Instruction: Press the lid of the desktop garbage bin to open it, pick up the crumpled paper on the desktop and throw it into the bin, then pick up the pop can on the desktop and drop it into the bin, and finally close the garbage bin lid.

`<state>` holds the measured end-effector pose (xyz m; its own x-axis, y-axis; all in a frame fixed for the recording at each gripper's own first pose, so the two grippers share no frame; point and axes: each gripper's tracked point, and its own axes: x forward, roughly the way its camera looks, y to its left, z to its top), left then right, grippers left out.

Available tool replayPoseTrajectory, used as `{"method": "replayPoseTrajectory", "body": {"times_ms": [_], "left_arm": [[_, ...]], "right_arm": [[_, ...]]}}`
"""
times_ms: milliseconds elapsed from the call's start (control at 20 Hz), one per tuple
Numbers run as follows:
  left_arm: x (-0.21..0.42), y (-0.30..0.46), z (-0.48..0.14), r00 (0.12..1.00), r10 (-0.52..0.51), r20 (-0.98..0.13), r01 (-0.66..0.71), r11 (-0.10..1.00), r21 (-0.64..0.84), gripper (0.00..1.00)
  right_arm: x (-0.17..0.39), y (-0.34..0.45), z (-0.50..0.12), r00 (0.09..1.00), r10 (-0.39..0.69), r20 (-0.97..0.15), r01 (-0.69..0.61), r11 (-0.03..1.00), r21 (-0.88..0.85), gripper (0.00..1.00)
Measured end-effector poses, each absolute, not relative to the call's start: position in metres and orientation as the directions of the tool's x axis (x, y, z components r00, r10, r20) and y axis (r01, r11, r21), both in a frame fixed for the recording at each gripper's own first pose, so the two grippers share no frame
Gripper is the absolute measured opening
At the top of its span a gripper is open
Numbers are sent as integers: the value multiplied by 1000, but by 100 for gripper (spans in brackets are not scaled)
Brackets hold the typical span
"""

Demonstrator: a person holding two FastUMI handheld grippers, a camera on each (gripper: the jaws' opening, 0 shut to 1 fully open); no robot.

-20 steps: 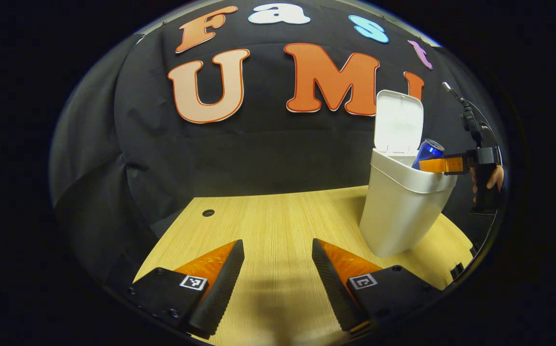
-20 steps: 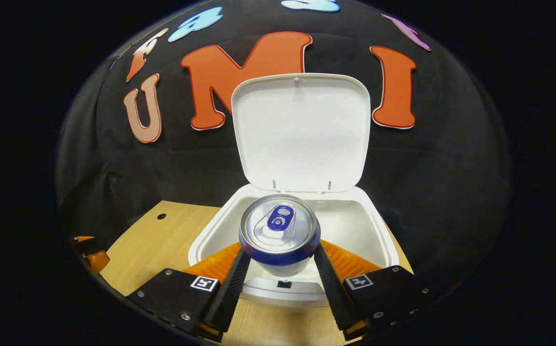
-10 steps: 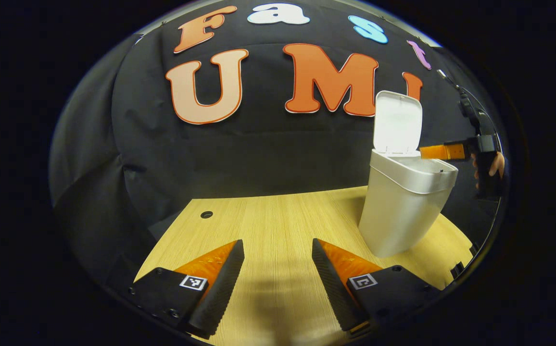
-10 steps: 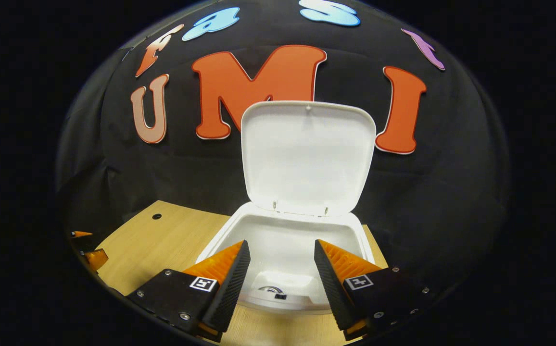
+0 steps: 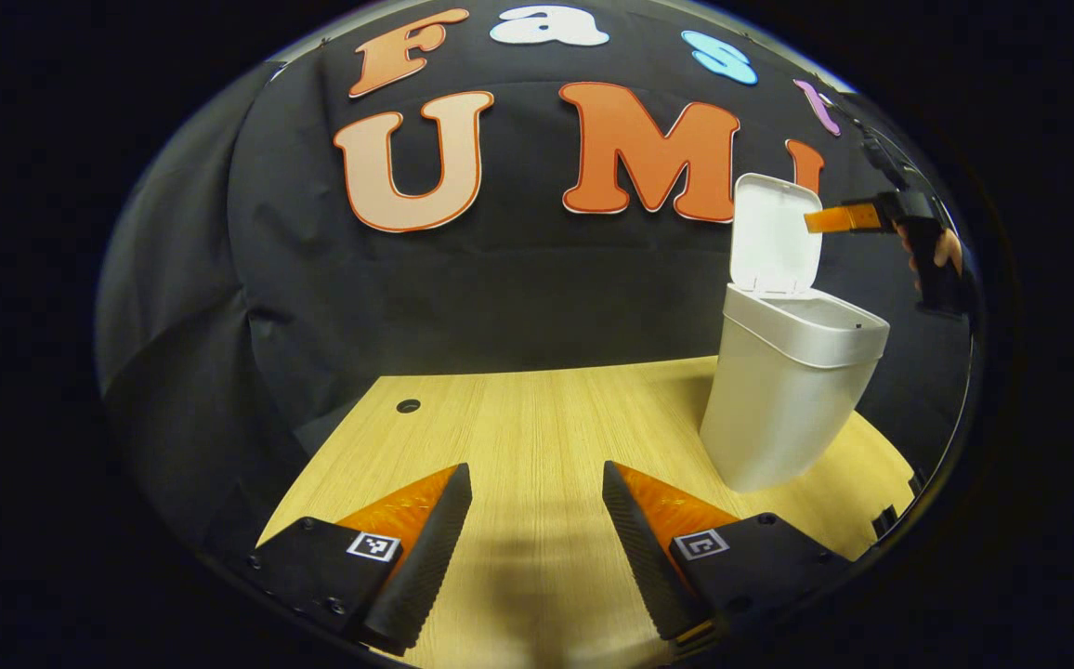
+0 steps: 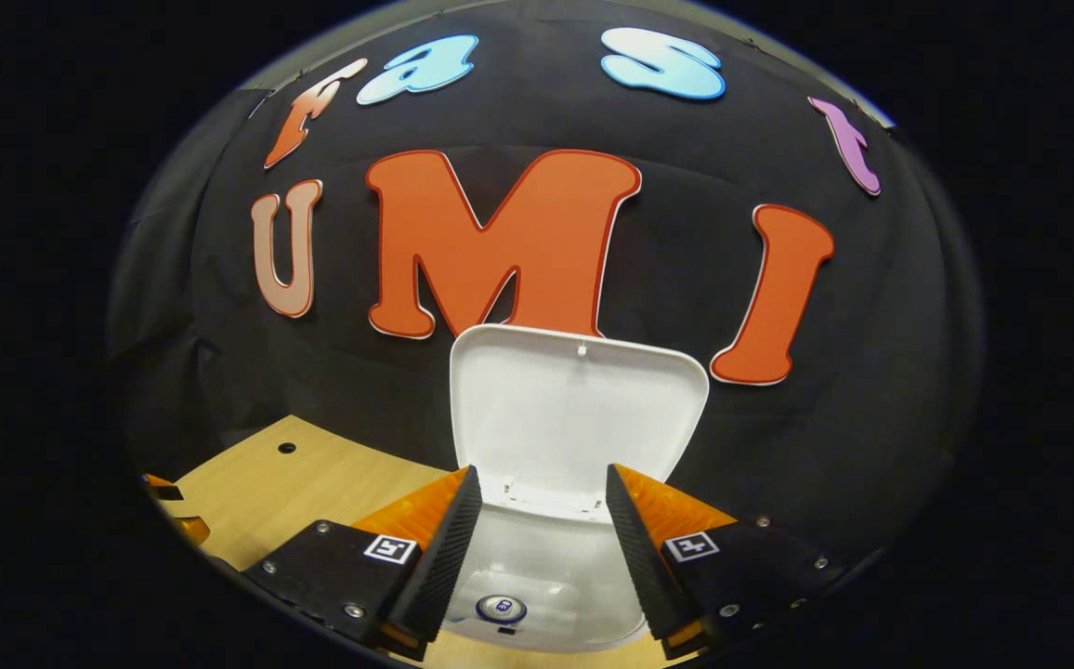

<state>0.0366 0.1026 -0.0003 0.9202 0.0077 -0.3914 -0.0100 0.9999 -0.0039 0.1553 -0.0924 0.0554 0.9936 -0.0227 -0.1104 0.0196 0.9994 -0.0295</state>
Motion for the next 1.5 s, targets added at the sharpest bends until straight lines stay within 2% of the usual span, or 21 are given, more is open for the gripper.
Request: {"method": "replayPoseTrajectory", "body": {"times_ms": [650, 1100, 1150, 1350, 1450, 1500], "left_arm": [[28, 132, -8, 912, 81, -401, -93, 996, -11, 91], [27, 144, -15, 903, 110, -416, -130, 991, -21, 92], [27, 144, -16, 903, 105, -417, -126, 992, -23, 91], [29, 139, -13, 906, 76, -416, -89, 996, -13, 92], [35, 132, -12, 908, 53, -416, -64, 998, -11, 92], [39, 127, -11, 909, 43, -415, -52, 999, -10, 92]], "right_arm": [[199, -110, 155, 997, -56, 58, 58, 997, -48, 82], [232, -113, 135, 997, -68, -27, 68, 998, -7, 81], [229, -112, 136, 997, -67, -26, 67, 998, 0, 74], [218, -104, 131, 999, -39, -38, 40, 999, 12, 66], [207, -96, 127, 999, -19, -51, 22, 999, 41, 57], [202, -92, 126, 999, -17, -50, 19, 999, 38, 45]]}}
